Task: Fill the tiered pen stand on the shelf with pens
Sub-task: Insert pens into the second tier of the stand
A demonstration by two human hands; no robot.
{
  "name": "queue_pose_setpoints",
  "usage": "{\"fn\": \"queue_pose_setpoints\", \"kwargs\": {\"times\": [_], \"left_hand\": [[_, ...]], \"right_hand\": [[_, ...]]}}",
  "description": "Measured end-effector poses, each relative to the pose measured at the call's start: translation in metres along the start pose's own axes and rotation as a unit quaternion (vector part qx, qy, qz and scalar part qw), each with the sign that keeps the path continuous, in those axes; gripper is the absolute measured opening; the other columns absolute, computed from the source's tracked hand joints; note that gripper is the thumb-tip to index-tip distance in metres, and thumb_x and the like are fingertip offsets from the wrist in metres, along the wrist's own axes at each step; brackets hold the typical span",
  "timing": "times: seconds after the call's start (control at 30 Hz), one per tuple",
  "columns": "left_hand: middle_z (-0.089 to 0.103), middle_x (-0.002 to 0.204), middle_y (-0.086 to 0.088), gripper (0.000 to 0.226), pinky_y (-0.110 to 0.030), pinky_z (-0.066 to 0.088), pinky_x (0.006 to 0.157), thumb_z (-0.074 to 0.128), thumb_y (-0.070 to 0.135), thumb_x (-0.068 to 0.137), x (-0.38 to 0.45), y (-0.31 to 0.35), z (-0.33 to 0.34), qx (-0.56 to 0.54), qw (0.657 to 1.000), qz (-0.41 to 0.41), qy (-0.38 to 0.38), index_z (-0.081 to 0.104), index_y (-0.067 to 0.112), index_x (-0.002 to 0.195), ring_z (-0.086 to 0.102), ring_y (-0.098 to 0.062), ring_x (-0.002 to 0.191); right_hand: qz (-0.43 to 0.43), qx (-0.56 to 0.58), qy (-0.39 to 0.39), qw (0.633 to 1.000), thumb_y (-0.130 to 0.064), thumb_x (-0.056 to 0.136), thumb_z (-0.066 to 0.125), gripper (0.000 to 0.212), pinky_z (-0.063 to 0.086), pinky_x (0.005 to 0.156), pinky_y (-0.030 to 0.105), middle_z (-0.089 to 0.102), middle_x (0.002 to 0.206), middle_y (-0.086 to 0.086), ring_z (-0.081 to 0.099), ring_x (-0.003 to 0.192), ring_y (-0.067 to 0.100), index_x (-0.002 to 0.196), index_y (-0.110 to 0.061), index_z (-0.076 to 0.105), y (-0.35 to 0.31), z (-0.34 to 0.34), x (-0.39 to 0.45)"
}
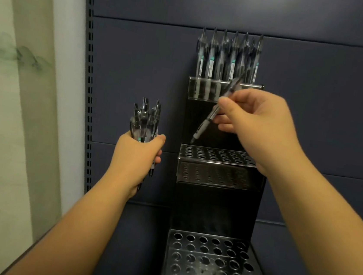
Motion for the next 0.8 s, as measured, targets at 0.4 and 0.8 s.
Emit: {"fn": "queue_pose_setpoints", "kwargs": {"times": [0.4, 0.8], "left_hand": [[0.063, 0.064, 0.003, 0.014, -0.023, 0.047, 0.050, 0.070, 0.027, 0.091, -0.002, -0.003, 0.006, -0.001, 1.000, 0.002, -0.015, 0.067, 0.014, 0.091, 0.060, -0.006, 0.054], [0.064, 0.064, 0.003, 0.013, -0.024, 0.048, 0.052, 0.071, 0.027, 0.091, -0.003, -0.006, 0.008, 0.005, 1.000, -0.005, -0.024, 0.066, 0.014, 0.089, 0.060, -0.006, 0.055]], "right_hand": [[0.034, -0.203, -0.130, 0.970, -0.029, 0.097, 0.067, 0.011, 0.064, 0.070, 0.036, 0.078, 0.084, 0.002, 0.076, 0.069, 0.013, 0.088, -0.023, 0.069, 0.002, 0.040, 0.028], [0.045, -0.343, -0.143, 0.927, -0.040, 0.096, 0.066, 0.031, 0.059, 0.074, 0.033, 0.076, 0.068, 0.000, 0.073, 0.065, 0.014, 0.083, -0.014, 0.077, -0.001, 0.050, 0.038]]}}
Point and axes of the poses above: each hand's wrist, its own x-axis towards the middle knuckle, its own z-axis out of the palm, y = z × x, the point moved 9 cm from there along x, towards the middle knuckle
